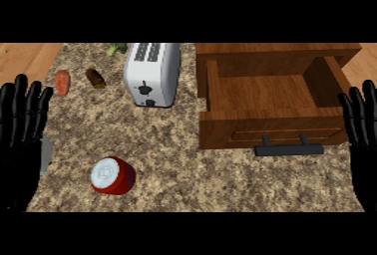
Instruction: Pick up the can, place it into the drawer and close the drawer
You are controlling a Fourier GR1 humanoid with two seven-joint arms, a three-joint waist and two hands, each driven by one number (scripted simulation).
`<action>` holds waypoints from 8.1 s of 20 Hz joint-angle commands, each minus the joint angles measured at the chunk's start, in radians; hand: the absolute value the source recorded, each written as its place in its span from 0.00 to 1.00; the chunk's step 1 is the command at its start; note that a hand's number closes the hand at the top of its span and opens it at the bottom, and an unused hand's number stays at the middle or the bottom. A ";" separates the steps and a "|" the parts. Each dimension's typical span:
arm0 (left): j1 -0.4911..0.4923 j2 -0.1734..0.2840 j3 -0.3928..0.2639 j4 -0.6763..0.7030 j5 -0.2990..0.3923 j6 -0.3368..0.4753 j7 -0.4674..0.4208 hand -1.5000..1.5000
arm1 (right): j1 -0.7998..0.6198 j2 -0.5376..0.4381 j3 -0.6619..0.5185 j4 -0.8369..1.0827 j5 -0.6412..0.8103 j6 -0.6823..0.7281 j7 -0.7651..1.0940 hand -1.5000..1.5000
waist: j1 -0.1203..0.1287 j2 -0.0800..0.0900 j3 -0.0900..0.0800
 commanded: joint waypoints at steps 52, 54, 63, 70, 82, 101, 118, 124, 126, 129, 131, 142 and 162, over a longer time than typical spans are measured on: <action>0.221 -0.017 -0.007 0.210 0.114 -0.435 0.090 0.00 | 0.230 -0.001 -0.222 0.096 -0.109 0.184 -0.017 0.00 | 0.029 0.028 -0.015; 0.202 0.003 0.041 0.324 0.086 -0.459 -0.027 0.00 | 0.234 0.065 -0.116 0.036 -0.019 0.134 0.023 0.00 | 0.029 0.028 -0.016; 0.281 0.063 0.108 0.424 0.054 -0.527 -0.212 0.00 | 0.289 0.066 -0.145 0.049 -0.036 0.194 -0.043 0.00 | 0.031 0.027 -0.016; 0.178 0.054 0.109 0.624 -0.035 -0.505 -0.315 0.00 | 0.191 -0.009 -0.265 0.081 -0.133 0.220 0.037 0.00 | 0.029 0.028 -0.016; 0.063 0.068 0.141 0.902 -0.114 -0.466 -0.469 0.00 | 0.229 0.053 -0.216 0.036 -0.077 0.205 0.001 0.00 | 0.027 0.028 -0.016; -0.012 0.079 0.145 1.010 -0.096 -0.479 -0.468 0.00 | 0.300 0.091 -0.200 -0.045 -0.066 0.224 0.027 0.00 | 0.028 0.027 -0.015; -0.117 0.002 0.071 1.149 -0.151 -0.403 -0.510 0.00 | 0.201 0.052 -0.265 -0.008 -0.121 0.241 0.088 0.00 | 0.028 0.028 -0.016; -0.221 -0.026 0.082 1.214 -0.135 -0.389 -0.508 1.00 | 0.322 0.091 -0.222 -0.083 -0.104 0.266 0.051 0.00 | 0.022 0.028 -0.016; -0.158 -0.038 0.056 1.184 -0.138 -0.403 -0.541 1.00 | 0.308 0.091 -0.222 0.001 -0.083 0.252 -0.032 0.00 | 0.025 0.028 -0.016; -0.154 -0.040 0.068 1.108 -0.077 -0.457 -0.446 1.00 | 0.227 0.050 -0.250 -0.063 -0.123 0.234 0.122 0.00 | 0.028 0.028 -0.016; -0.148 -0.057 0.056 1.121 -0.084 -0.438 -0.447 1.00 | 0.318 0.091 -0.215 -0.112 -0.119 0.232 0.066 0.00 | 0.025 0.028 -0.016; -0.234 -0.068 0.331 1.084 0.056 -0.106 -0.366 1.00 | 0.287 0.092 -0.209 -0.067 -0.100 0.213 0.040 0.00 | 0.027 0.028 -0.016; -0.480 -0.126 -0.037 0.743 0.032 0.165 0.069 1.00 | 0.289 0.067 -0.261 -0.155 -0.168 0.233 0.131 0.00 | 0.020 0.028 -0.016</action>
